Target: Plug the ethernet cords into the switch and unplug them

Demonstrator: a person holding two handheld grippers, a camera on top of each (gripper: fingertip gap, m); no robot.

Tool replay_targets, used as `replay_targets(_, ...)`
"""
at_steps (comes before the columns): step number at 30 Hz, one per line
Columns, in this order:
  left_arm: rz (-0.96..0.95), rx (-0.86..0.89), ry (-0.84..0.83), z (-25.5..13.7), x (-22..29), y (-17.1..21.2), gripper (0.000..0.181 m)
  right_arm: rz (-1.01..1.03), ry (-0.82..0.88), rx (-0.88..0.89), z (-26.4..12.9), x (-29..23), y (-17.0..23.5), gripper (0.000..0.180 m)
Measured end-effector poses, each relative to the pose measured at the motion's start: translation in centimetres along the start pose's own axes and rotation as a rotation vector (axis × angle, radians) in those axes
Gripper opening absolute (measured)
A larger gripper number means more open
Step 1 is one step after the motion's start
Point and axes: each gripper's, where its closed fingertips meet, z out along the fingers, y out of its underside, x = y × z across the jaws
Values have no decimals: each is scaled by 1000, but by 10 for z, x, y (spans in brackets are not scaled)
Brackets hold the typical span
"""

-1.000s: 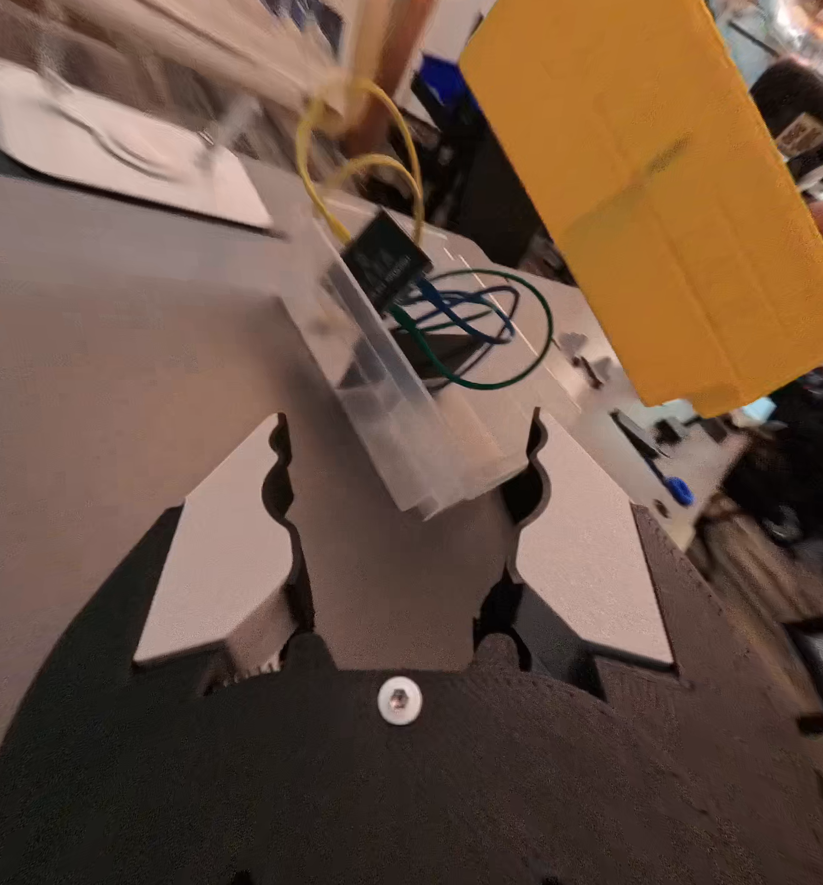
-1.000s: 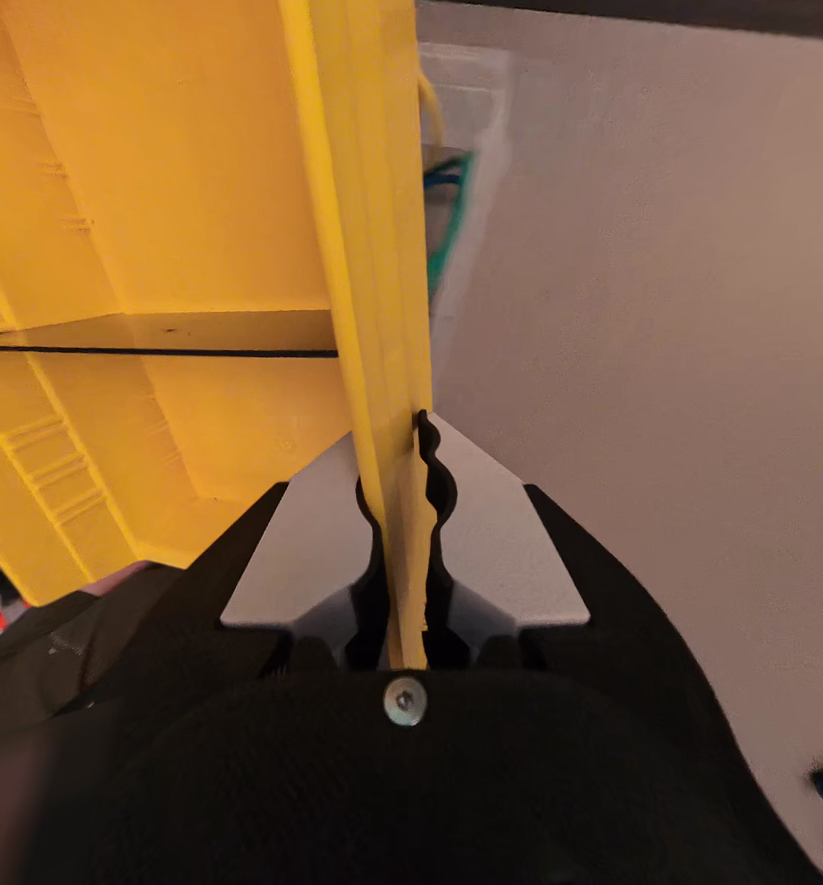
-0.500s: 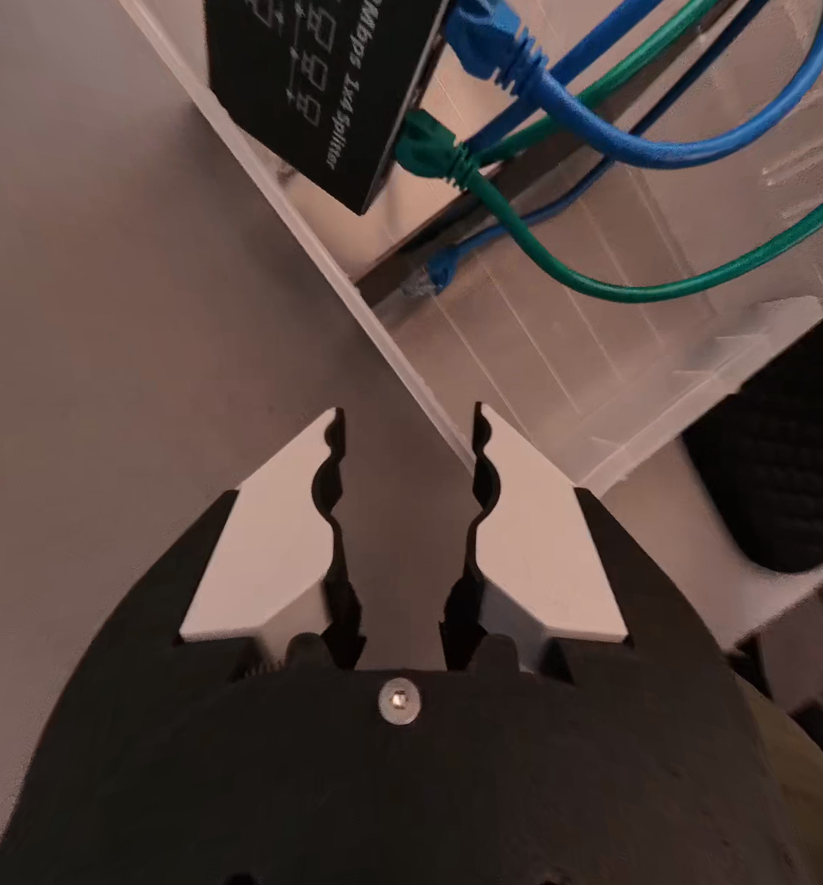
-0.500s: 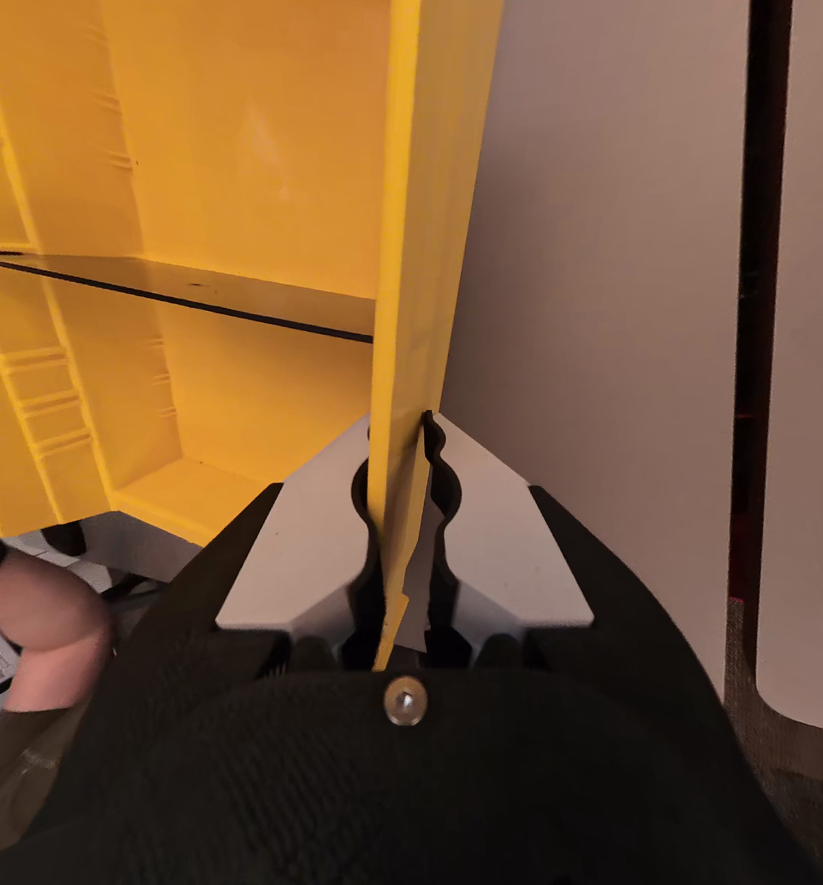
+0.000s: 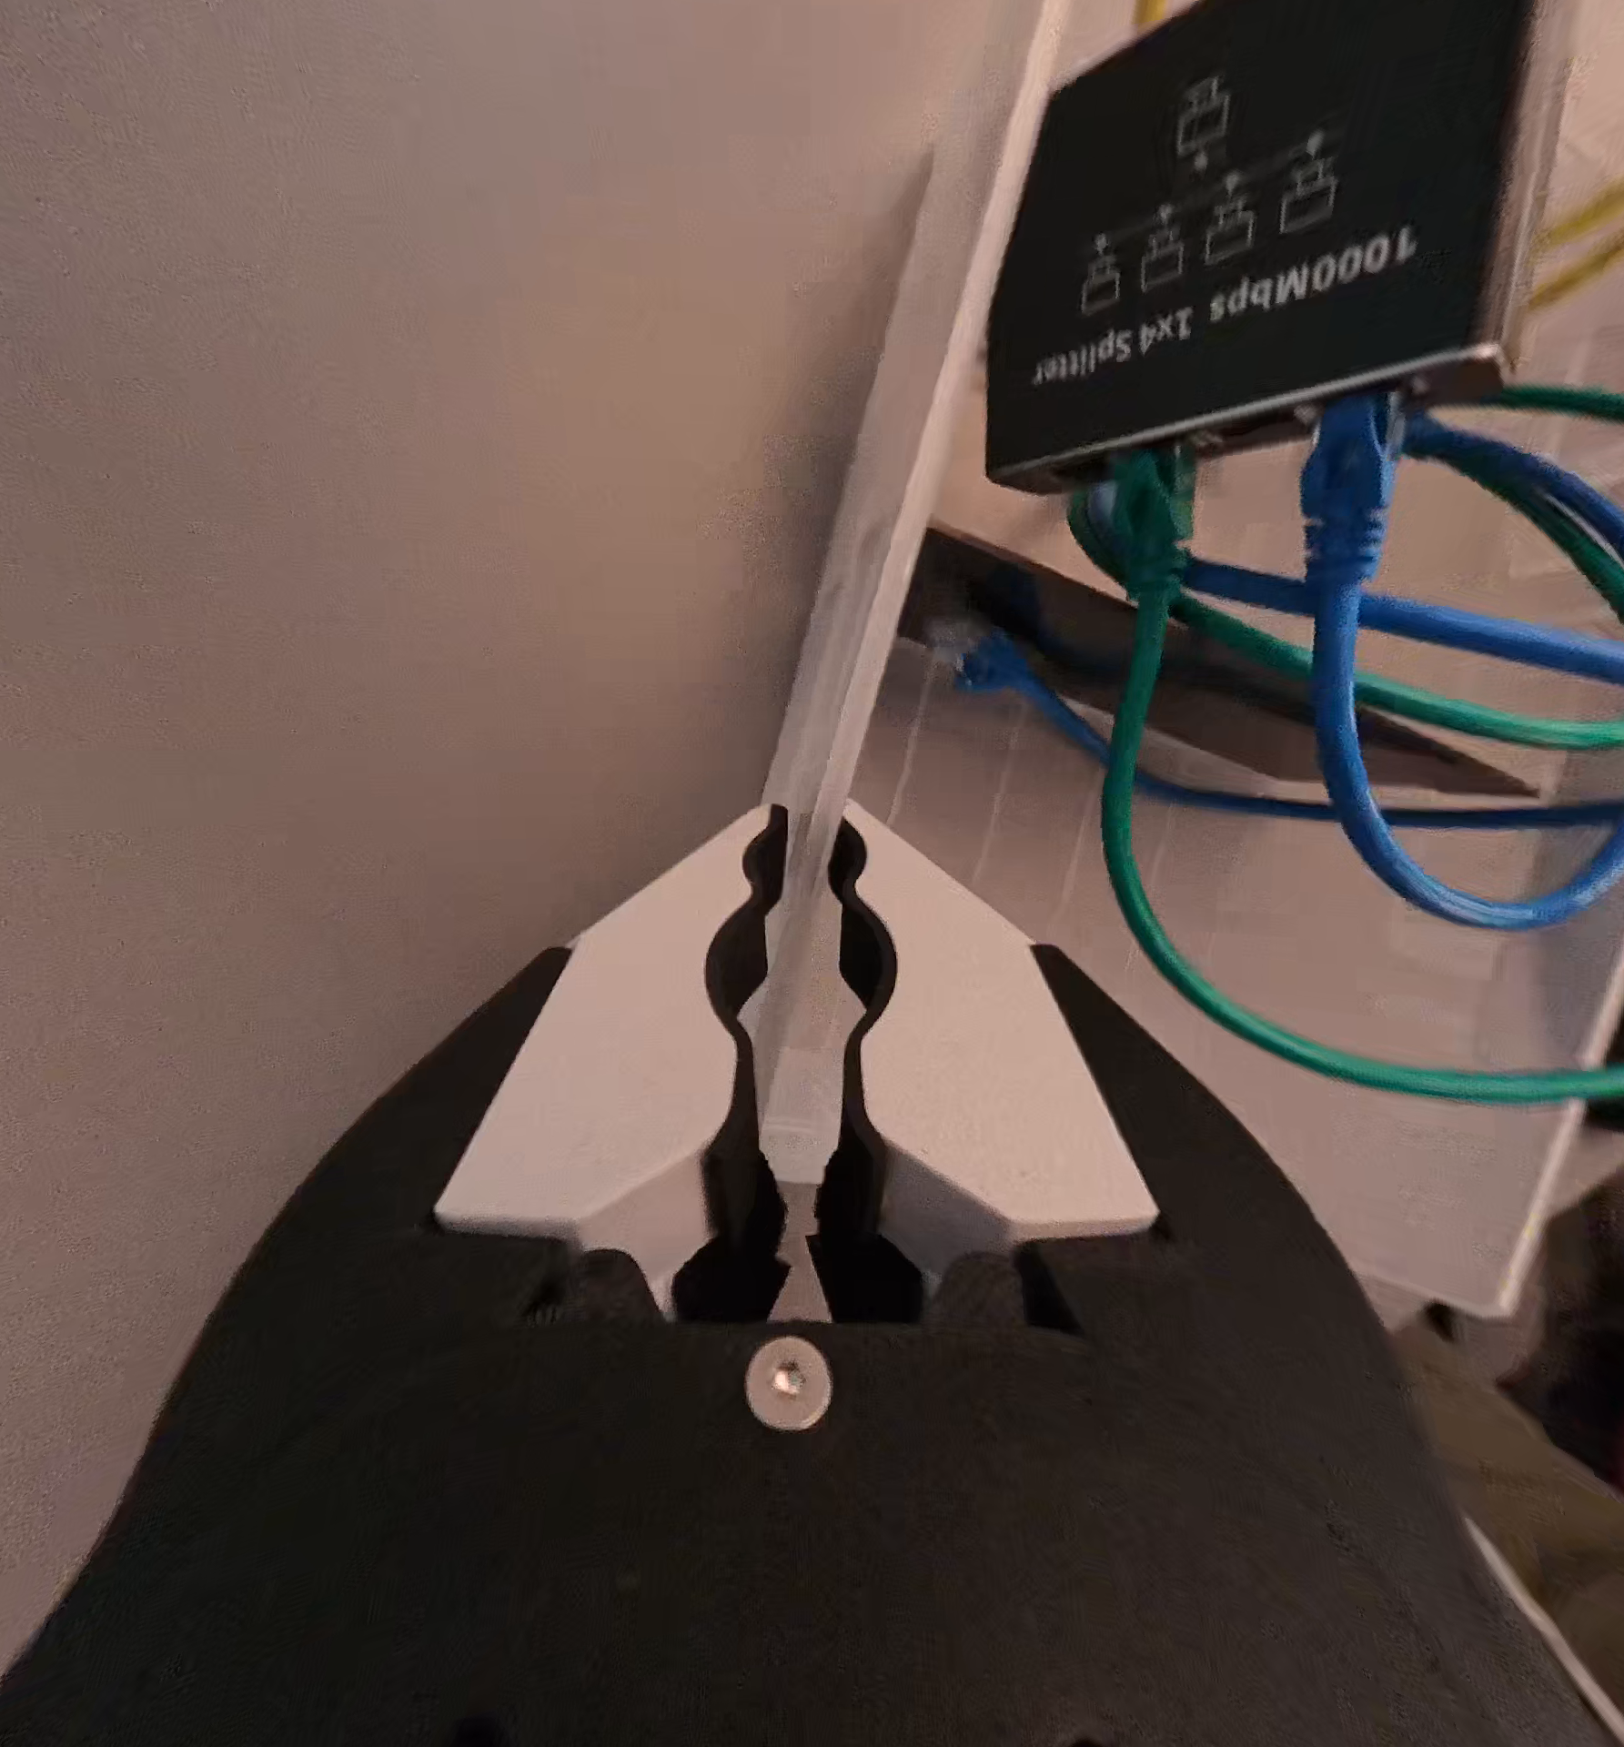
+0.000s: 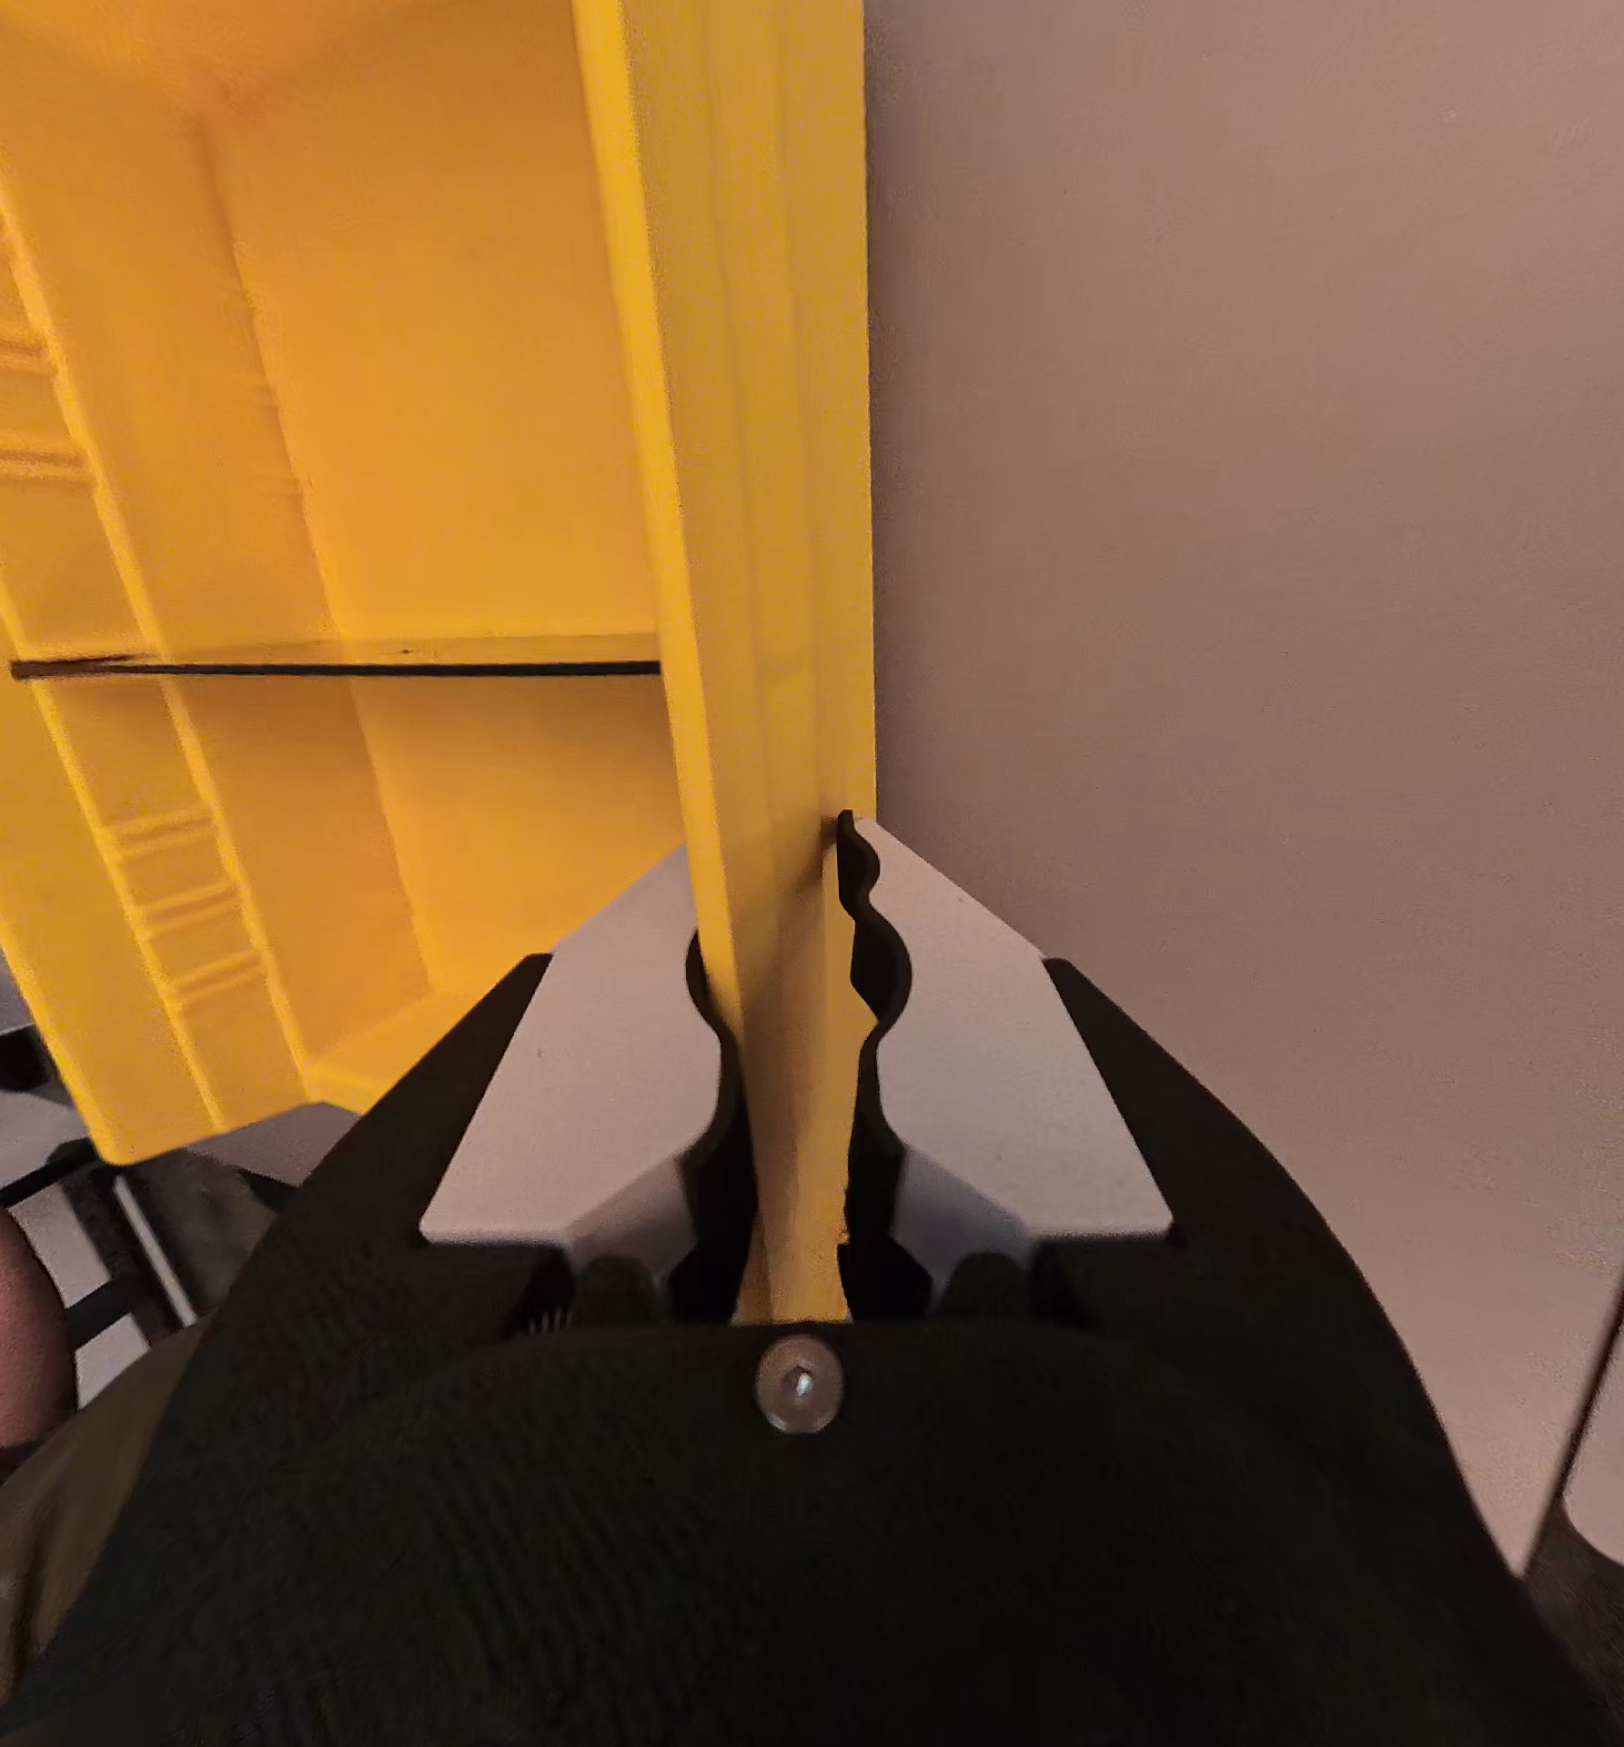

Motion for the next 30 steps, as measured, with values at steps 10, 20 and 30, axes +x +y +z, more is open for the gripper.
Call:
replay_targets(10, -254, 228, -107, -70, -143, 49, 7, 6, -7, 2, 37, -41, -31, 14)
replay_targets(20, -497, 445, -102, -117, -224, 89, 11, -99, 98, 39, 53, -55, -39, 7)
replay_targets(30, -467, 540, -136, -126, -244, 92, 8, -65, 78, 59, 50, -48, -44, 8)
